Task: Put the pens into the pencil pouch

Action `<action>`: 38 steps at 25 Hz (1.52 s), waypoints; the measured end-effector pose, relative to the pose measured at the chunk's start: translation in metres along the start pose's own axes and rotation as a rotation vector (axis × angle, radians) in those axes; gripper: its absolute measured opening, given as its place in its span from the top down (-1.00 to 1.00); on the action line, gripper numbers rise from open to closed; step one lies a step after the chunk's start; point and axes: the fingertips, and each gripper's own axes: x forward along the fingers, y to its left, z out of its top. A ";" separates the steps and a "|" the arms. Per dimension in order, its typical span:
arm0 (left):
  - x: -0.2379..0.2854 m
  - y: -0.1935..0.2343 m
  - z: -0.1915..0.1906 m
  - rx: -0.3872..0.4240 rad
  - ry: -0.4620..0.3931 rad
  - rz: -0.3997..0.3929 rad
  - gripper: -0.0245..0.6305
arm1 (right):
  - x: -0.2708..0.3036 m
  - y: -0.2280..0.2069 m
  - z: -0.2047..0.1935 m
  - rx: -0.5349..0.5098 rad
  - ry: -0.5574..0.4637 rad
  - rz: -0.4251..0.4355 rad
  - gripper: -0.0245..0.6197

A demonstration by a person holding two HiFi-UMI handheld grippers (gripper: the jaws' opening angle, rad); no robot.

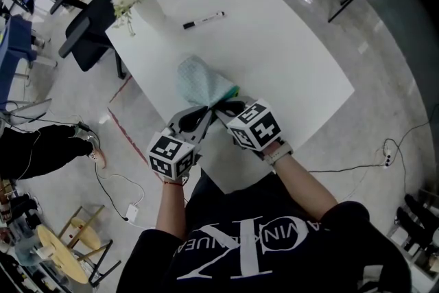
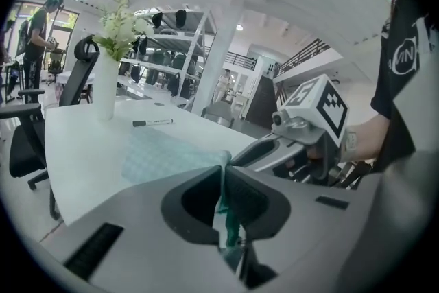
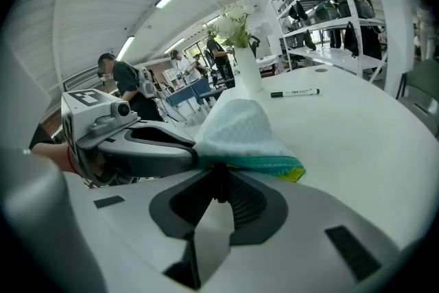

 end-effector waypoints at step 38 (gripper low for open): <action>-0.025 0.057 -0.002 -0.139 -0.084 0.232 0.87 | 0.001 -0.018 0.010 -0.045 -0.046 0.093 0.74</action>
